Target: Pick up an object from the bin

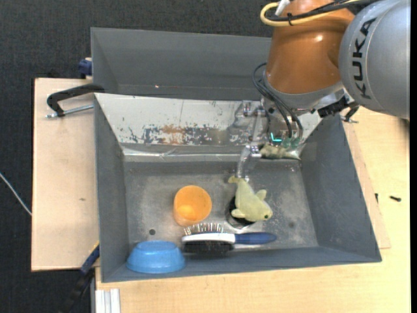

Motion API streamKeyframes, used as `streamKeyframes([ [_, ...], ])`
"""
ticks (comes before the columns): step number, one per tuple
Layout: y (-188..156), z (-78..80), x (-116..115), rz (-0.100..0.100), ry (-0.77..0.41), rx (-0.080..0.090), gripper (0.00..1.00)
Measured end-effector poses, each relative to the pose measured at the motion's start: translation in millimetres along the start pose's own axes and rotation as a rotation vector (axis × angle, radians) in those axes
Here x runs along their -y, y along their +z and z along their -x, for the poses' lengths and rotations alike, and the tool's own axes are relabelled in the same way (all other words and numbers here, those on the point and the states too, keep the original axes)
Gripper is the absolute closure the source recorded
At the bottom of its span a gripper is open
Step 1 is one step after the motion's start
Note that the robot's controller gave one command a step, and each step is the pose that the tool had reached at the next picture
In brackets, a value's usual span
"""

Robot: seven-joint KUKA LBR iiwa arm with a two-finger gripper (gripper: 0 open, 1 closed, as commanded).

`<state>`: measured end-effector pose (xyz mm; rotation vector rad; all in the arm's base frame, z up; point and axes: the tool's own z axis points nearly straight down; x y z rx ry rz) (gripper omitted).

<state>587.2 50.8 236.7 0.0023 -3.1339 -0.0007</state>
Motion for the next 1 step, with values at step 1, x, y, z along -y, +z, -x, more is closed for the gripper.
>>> streamKeyframes([
  [1, 165.8, 8.8, -7.2, 0.001, -0.132, 0.014, 0.0],
])
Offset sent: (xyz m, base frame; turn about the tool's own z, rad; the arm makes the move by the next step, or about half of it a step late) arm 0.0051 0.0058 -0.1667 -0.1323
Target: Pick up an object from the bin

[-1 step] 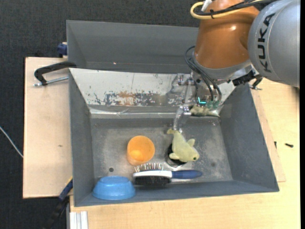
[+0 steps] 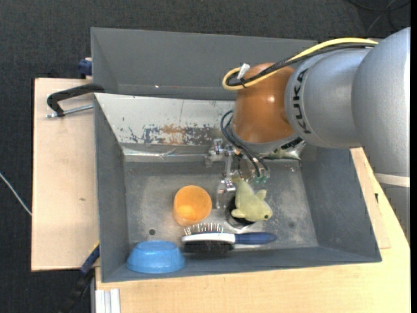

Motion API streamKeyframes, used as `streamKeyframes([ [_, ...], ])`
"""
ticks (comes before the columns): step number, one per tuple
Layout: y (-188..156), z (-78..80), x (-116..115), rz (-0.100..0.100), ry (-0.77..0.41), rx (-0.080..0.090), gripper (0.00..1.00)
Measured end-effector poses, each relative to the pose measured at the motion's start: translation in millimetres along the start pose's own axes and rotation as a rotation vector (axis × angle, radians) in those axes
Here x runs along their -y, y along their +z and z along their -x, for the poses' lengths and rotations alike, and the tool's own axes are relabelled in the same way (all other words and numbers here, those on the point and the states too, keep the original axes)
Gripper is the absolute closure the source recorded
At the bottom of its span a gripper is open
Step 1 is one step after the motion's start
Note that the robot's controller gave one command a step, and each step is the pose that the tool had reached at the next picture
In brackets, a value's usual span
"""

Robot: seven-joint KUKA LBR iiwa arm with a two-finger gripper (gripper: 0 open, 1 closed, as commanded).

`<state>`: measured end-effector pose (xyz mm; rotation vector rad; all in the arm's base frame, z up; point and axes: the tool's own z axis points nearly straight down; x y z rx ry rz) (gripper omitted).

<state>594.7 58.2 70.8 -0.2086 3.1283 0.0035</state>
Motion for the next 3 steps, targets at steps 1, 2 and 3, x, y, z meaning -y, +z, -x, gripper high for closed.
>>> streamKeyframes([
  [1, -3.4, -89.6, 76.2, -0.001, -0.254, 0.008, 0.0],
  [2, -2.4, -92.8, 76.7, -0.001, -0.257, -0.004, 1.0],
  [3, -144.2, -83.0, 75.9, -0.005, -0.215, 0.009, 1.0],
])
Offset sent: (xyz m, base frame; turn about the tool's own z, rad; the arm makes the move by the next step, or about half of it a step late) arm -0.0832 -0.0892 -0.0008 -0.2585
